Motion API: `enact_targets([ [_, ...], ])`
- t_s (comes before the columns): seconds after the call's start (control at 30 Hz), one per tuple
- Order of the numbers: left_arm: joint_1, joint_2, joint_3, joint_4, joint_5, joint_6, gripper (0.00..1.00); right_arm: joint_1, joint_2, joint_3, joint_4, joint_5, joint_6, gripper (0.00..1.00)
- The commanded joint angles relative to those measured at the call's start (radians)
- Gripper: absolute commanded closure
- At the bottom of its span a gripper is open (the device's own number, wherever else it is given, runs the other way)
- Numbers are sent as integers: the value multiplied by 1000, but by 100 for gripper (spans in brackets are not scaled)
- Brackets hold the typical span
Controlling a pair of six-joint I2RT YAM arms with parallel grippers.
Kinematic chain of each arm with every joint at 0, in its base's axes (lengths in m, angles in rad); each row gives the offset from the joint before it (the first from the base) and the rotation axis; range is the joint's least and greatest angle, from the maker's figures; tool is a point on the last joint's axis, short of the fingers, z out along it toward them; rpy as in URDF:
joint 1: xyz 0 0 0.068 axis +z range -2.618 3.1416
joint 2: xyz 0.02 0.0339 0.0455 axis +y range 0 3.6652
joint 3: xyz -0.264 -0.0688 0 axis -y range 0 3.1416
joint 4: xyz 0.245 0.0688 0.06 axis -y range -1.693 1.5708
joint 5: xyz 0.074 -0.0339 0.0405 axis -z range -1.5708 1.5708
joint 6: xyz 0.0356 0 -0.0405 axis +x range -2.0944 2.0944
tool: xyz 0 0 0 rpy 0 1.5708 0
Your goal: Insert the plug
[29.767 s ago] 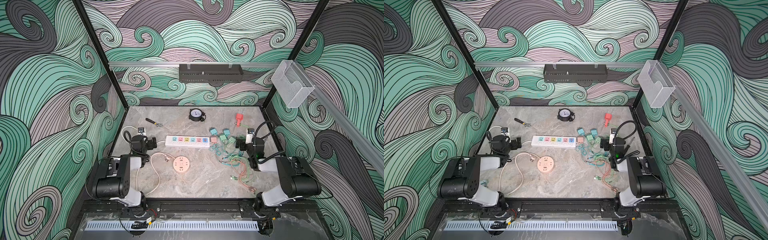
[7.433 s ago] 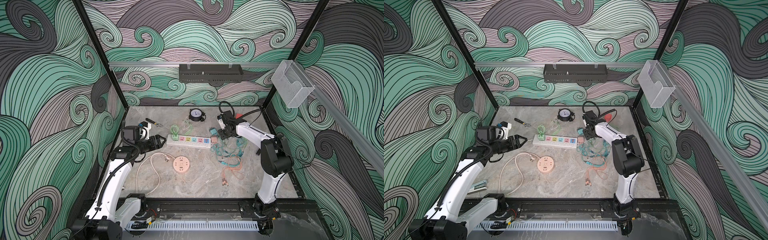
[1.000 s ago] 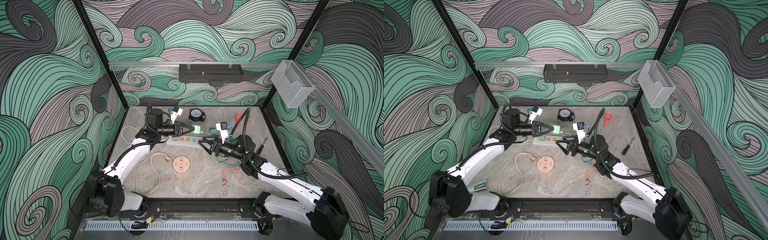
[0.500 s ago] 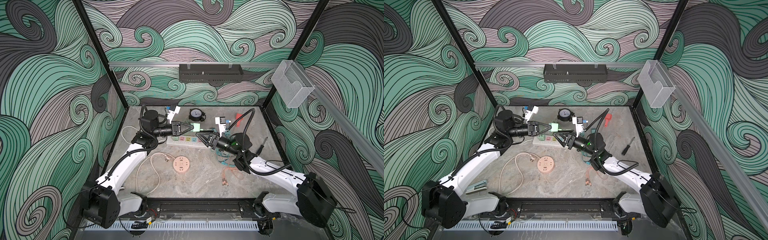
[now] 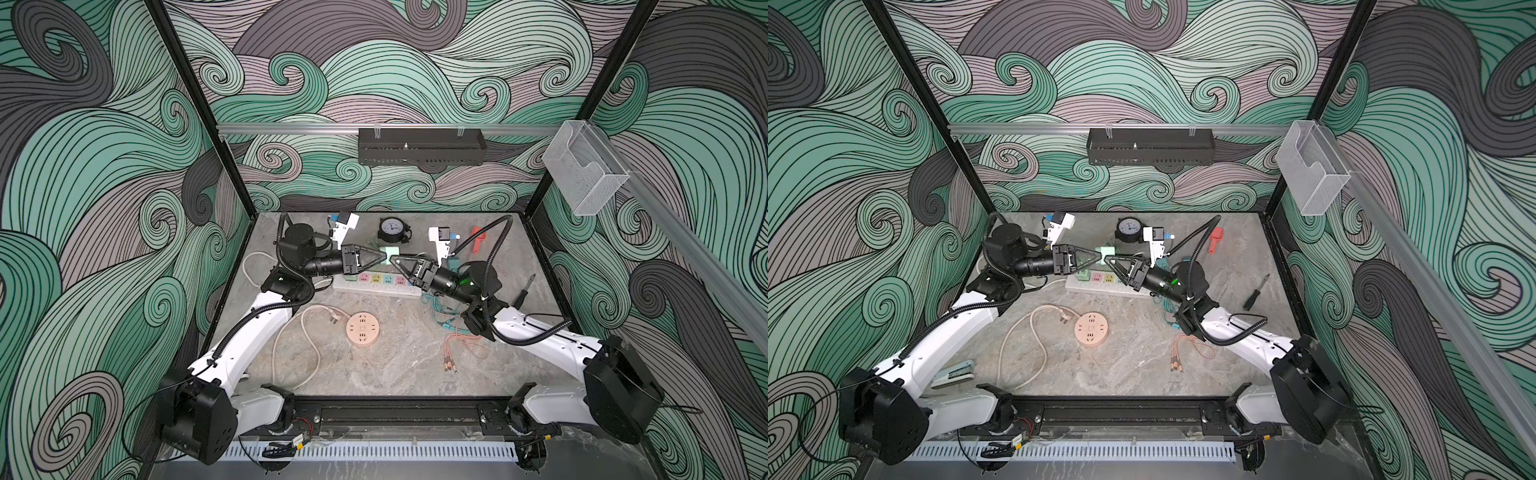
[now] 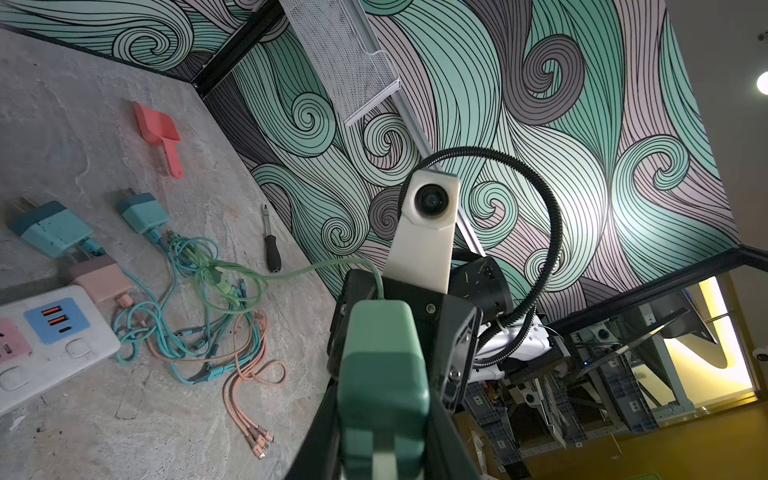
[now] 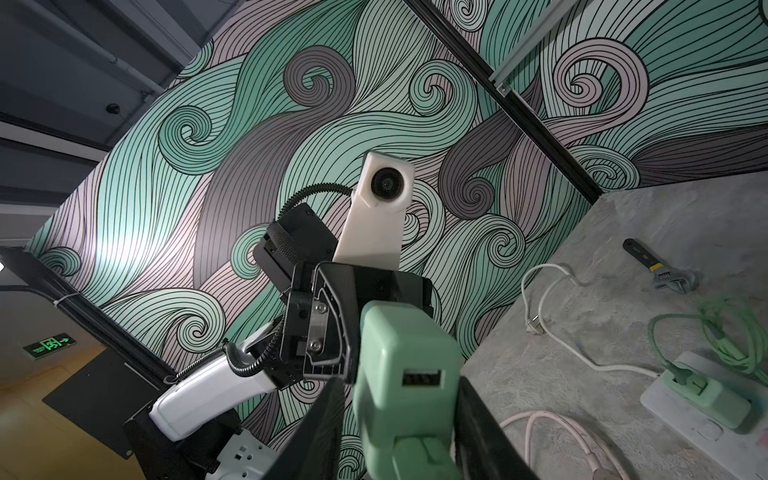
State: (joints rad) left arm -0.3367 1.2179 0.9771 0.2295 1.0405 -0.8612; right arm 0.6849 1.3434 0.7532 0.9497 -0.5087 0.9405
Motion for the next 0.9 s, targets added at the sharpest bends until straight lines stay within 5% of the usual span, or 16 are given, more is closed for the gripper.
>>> enact_targets([
  [0.0,-8,-17,3,15,9,-1,100,-3,-7,38,36,-20,-19,63],
  [0.27,-7,-11,14,-37,-2,25,99,-3,-73,44,-121,-4,-130,80],
  [0.4,-3,-12,31,-121,-22,72,64,-4,-107,76,-263,1,-229,84],
  [0.5,5,-27,34,-175,-41,104,48,-19,-123,116,-383,-4,-309,86],
  [0.87,120,-137,13,-417,-104,229,38,-137,-82,332,-717,-90,-517,90],
])
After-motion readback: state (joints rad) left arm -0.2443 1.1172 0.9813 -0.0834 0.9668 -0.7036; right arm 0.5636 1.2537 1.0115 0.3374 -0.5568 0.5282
